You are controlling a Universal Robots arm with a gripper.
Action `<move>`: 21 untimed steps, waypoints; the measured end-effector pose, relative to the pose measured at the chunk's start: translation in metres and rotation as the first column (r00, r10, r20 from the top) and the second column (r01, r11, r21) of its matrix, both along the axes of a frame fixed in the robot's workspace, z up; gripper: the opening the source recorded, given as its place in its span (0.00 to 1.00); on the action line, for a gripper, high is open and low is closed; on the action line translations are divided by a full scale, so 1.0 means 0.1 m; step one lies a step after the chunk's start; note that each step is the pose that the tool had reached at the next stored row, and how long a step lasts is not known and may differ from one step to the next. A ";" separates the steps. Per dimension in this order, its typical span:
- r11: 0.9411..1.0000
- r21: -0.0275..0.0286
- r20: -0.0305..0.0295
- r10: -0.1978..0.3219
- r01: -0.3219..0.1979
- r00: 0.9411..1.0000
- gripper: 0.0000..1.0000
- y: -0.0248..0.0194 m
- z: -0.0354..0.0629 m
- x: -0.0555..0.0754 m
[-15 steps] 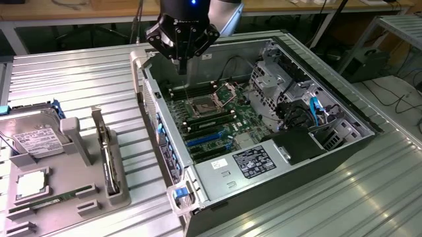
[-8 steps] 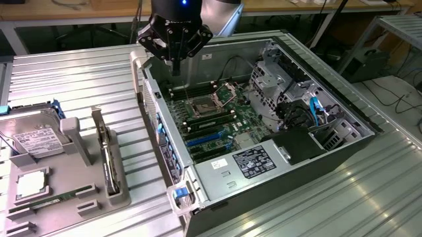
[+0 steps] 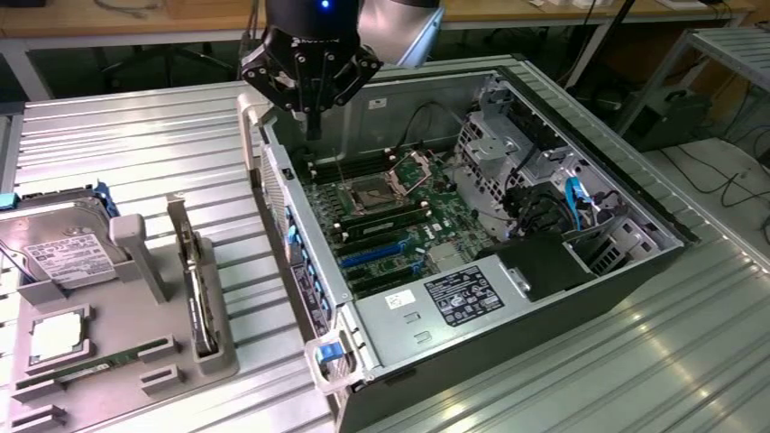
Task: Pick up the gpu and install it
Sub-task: 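Reach for the gpu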
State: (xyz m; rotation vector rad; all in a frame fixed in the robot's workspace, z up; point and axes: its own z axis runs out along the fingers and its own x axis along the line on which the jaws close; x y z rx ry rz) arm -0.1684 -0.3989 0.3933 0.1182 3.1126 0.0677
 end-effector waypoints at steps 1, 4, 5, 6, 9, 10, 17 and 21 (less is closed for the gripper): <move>1.000 0.000 0.000 0.000 0.000 1.000 0.11 0.000 0.000 -0.01; 1.000 0.000 0.000 0.000 0.000 1.000 0.11 0.000 0.000 -0.06; 1.000 0.000 0.000 0.000 0.000 1.000 0.11 0.000 0.000 -0.08; 1.000 0.000 0.000 0.000 0.000 1.000 0.11 0.000 0.000 -0.10; 1.000 0.000 0.000 0.000 0.000 1.000 0.11 0.000 0.000 -0.15; 1.000 0.000 0.000 0.000 0.000 1.000 0.11 0.000 0.000 -0.16; 1.000 0.000 0.000 0.000 0.000 1.000 0.11 0.000 0.000 -0.25; 1.000 0.000 0.000 0.002 -0.002 1.000 0.11 -0.003 0.000 -0.26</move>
